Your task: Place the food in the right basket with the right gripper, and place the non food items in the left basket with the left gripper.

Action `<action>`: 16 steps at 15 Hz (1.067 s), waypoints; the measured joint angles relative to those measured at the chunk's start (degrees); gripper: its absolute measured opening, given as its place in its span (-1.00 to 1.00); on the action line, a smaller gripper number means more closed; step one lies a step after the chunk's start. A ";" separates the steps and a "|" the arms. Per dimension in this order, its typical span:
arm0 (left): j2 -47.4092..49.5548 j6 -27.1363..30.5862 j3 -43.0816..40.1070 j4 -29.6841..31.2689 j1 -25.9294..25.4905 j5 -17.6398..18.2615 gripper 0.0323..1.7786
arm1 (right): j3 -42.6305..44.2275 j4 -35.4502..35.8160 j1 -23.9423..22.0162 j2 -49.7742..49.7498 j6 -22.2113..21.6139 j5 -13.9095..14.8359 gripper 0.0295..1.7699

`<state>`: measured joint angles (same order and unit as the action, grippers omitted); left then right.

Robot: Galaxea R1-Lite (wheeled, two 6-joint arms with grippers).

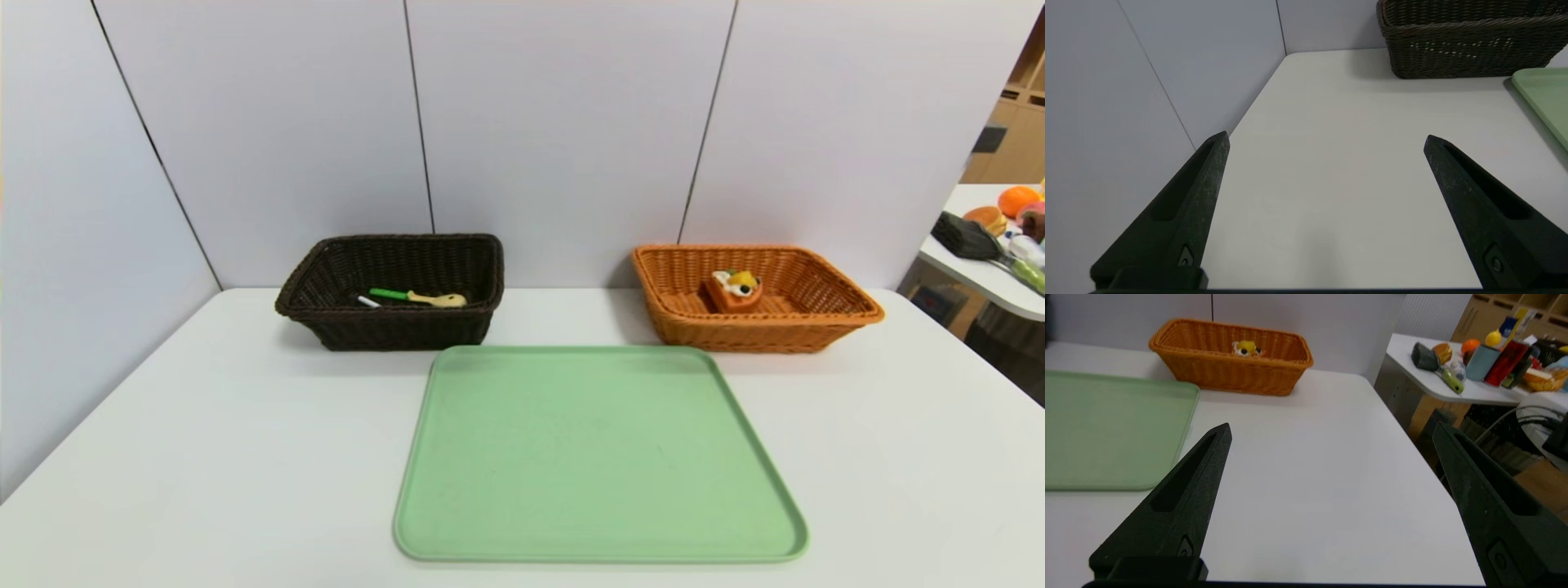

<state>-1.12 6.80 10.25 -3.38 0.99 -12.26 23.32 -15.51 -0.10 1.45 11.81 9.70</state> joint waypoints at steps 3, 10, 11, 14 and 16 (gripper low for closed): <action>1.01 3.17 -7.51 10.87 -0.02 5.77 0.90 | -13.48 21.72 0.00 -1.12 2.88 -1.48 0.92; 1.23 3.11 -10.23 3.02 -0.02 15.76 0.90 | -23.25 19.91 0.10 -1.52 -2.80 -10.41 0.92; 1.23 2.26 -10.23 3.02 -0.02 15.73 0.90 | -23.27 16.47 0.10 -1.52 -4.27 -10.58 0.92; 1.23 0.35 -10.25 3.00 -0.02 15.51 0.90 | -23.30 15.35 0.10 -1.52 -6.94 -11.04 0.92; 1.23 -0.09 -10.25 2.85 -0.02 15.42 0.90 | -23.30 15.32 0.10 -1.52 -9.58 -10.39 0.92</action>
<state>0.11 6.72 0.00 -0.52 0.96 3.16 0.02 -0.18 0.00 -0.07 2.23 -0.68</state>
